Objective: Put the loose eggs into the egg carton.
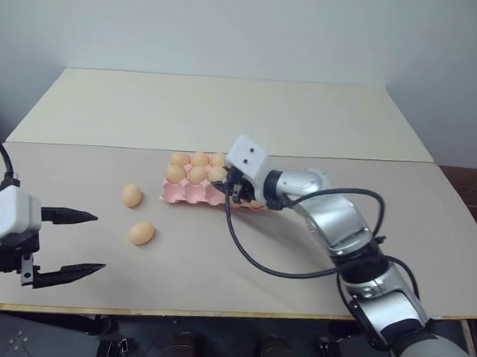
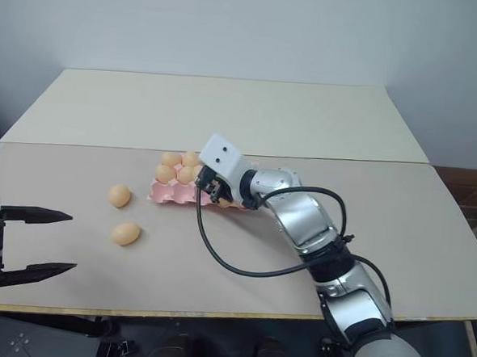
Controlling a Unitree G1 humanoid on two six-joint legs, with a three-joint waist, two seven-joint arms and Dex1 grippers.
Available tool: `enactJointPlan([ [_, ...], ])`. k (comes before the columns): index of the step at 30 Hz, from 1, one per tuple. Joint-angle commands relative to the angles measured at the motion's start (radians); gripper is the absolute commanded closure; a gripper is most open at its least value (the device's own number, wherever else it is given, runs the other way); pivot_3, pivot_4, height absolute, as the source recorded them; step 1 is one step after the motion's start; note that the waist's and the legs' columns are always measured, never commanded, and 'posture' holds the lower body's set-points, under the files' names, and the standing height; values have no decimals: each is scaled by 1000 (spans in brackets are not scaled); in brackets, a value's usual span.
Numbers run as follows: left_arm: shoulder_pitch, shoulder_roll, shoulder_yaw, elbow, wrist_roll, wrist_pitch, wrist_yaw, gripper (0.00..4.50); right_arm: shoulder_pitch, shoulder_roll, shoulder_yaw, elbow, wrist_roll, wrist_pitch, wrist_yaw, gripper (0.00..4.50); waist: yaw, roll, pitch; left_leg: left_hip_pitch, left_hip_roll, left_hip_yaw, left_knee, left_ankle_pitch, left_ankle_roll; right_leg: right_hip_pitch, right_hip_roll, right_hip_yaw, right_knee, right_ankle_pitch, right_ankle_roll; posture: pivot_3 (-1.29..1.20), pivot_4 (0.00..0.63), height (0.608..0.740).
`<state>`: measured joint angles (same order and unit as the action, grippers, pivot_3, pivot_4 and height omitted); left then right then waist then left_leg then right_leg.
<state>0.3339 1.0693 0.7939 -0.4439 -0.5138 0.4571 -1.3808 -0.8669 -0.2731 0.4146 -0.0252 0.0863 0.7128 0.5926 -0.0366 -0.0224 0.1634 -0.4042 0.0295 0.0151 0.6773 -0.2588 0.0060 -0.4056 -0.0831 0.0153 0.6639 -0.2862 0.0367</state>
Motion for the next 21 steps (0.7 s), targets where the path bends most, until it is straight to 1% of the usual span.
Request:
enactJointPlan([
  [1,18,-7,54,-10,5,-16,-12,0,-19,46,-29,33,-26,-85,-38,2677,-2,0,0,0,0,0,0,0,0,0,0,0,0,0,0,0,150,740],
  [6,31,-9,65,-14,6,-15,-13,0,-15,101,-17,110,-68,-138,-67,2677,-7,0,0,0,1,0,-1,0,-1,-1,1,0,0,0,-1,0,150,740],
  [9,32,-8,64,-15,6,-15,-12,0,-11,119,-9,122,-83,-166,-58,2028,-7,0,0,0,2,0,-1,0,-1,-1,1,0,0,1,-1,0,150,740],
  [14,29,-9,57,-13,8,-19,-7,0,-3,117,-5,120,-105,-189,-44,270,-7,0,0,0,2,0,-1,0,-1,-1,1,0,0,1,-1,0,150,740],
  [15,29,-10,55,-12,8,-21,-6,0,2,112,-4,115,-107,-188,-39,37,-7,0,0,0,2,0,-1,0,-1,-1,1,0,0,1,-1,0,150,740],
  [21,27,-16,46,-10,11,-30,0,0,30,79,-16,48,-113,-159,-11,37,-7,0,0,0,2,0,-1,0,-1,-1,1,0,0,1,-1,0,150,740],
])
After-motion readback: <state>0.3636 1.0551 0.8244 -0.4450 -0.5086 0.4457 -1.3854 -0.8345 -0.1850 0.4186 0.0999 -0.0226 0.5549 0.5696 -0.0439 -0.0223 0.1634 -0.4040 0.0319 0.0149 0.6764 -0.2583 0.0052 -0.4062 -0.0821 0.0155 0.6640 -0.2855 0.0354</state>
